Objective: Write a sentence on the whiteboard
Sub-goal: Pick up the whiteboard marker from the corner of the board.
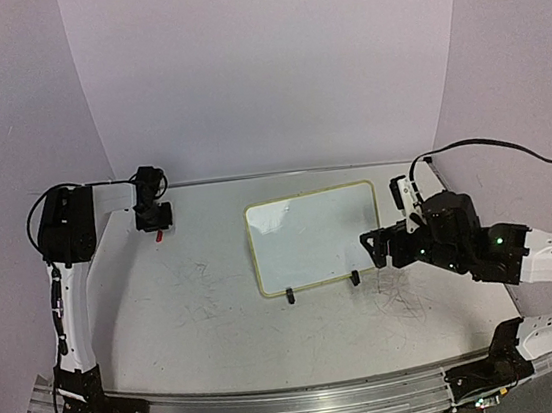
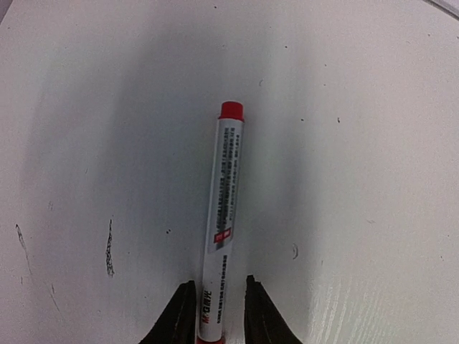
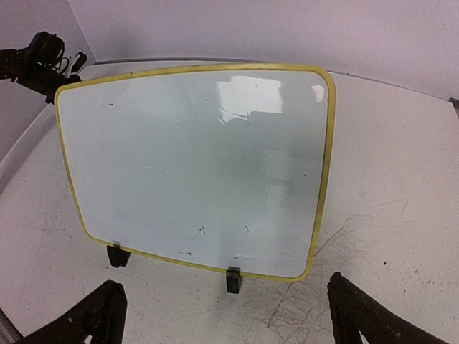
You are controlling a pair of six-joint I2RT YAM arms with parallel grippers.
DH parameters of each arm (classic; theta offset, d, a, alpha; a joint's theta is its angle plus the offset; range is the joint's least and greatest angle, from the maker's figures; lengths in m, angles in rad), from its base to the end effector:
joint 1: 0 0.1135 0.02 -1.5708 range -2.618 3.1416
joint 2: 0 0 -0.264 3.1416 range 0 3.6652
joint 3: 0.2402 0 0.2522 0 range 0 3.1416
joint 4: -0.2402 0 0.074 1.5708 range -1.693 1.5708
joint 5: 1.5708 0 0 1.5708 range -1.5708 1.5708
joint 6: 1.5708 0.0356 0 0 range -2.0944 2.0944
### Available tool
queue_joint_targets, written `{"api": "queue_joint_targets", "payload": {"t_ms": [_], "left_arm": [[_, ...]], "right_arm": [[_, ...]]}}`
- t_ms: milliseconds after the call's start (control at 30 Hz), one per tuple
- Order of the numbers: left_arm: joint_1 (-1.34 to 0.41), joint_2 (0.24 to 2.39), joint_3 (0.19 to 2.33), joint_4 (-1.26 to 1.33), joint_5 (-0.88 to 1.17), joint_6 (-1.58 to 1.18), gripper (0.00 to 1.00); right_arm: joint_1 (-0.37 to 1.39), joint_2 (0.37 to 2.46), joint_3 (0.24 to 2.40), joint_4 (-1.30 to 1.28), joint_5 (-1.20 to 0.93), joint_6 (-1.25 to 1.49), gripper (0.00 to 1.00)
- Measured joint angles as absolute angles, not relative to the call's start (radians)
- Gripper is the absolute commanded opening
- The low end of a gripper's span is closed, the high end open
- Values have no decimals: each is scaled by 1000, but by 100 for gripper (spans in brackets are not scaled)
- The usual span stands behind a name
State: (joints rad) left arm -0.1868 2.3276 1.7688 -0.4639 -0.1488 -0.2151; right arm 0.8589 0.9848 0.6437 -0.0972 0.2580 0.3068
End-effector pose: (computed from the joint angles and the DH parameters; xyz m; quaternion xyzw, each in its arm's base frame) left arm 0.4900 -0.0872 0.1332 -0.0337 0.9596 0.0162 0.2787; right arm 0.1526 0.1630 0.2620 -0.1617 0.8240 0.2022 0.5039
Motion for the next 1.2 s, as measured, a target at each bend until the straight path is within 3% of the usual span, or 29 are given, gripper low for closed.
{"api": "queue_joint_targets", "payload": {"t_ms": [167, 467, 700, 833, 967, 1200], "left_arm": [[-185, 2324, 1756, -455, -174, -205, 0], [-186, 2185, 1591, -450, -156, -256, 0], [-230, 1631, 1237, -428, -56, -314, 0], [-415, 1304, 1116, -362, 29, -307, 0], [-634, 1119, 1022, -331, 140, -289, 0], [-946, 1142, 986, -340, 210, -217, 0]], "right_arm": [[859, 978, 683, -97, 236, 312, 98], [859, 947, 711, -140, 278, 394, 98], [855, 946, 797, -228, 239, 421, 98], [800, 975, 862, -257, 102, 421, 98], [739, 1064, 972, -248, -111, 421, 98], [725, 1270, 1087, -170, -557, 426, 98]]}}
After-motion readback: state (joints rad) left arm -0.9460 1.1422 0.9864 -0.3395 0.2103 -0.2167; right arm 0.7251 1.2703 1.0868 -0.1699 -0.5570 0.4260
